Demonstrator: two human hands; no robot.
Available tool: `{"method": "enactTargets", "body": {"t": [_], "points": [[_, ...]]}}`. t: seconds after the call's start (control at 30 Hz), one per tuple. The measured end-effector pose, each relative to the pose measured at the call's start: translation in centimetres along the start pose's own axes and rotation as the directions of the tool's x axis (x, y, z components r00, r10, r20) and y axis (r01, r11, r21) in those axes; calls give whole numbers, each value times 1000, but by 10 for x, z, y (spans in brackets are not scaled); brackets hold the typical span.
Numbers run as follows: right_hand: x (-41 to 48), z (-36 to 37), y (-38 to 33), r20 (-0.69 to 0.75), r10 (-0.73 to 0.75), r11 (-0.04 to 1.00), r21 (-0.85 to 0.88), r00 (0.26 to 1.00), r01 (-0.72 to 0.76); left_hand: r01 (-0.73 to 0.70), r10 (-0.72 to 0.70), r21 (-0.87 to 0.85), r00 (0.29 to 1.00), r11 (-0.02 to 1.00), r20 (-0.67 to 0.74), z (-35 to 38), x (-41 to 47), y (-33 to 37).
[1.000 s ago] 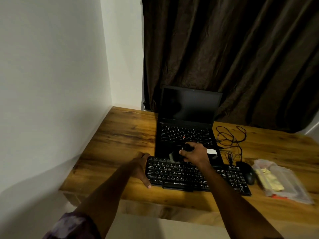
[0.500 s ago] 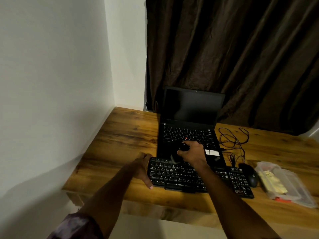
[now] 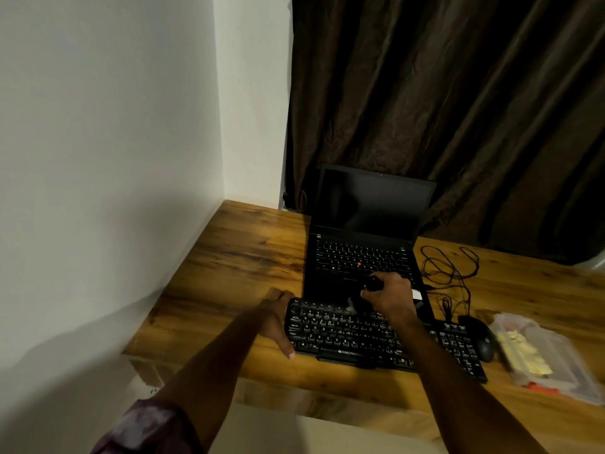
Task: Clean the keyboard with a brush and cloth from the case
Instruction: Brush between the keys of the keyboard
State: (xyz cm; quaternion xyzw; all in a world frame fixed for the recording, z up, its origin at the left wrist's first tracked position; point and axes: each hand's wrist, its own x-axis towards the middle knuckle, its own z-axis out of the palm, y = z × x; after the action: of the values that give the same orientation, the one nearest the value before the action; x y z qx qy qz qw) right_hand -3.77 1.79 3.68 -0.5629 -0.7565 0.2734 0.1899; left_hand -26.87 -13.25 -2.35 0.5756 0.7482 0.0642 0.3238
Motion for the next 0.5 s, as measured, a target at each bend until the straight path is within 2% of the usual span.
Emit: {"method": "enactTargets", "body": {"t": [0.1, 0.37, 0.5], "points": [[0, 3, -9, 19, -6, 1000, -29, 1000, 7, 5, -5, -18, 1000, 1000, -6, 1, -1, 0], [-7, 48, -43, 117, -11, 984, 177, 993, -10, -3, 3, -33, 1000, 999, 0, 0, -3, 0], [-13, 58, -49, 149, 62, 939, 327, 987, -108, 4, -4, -23, 1000, 1000, -10, 0, -2, -1]]}}
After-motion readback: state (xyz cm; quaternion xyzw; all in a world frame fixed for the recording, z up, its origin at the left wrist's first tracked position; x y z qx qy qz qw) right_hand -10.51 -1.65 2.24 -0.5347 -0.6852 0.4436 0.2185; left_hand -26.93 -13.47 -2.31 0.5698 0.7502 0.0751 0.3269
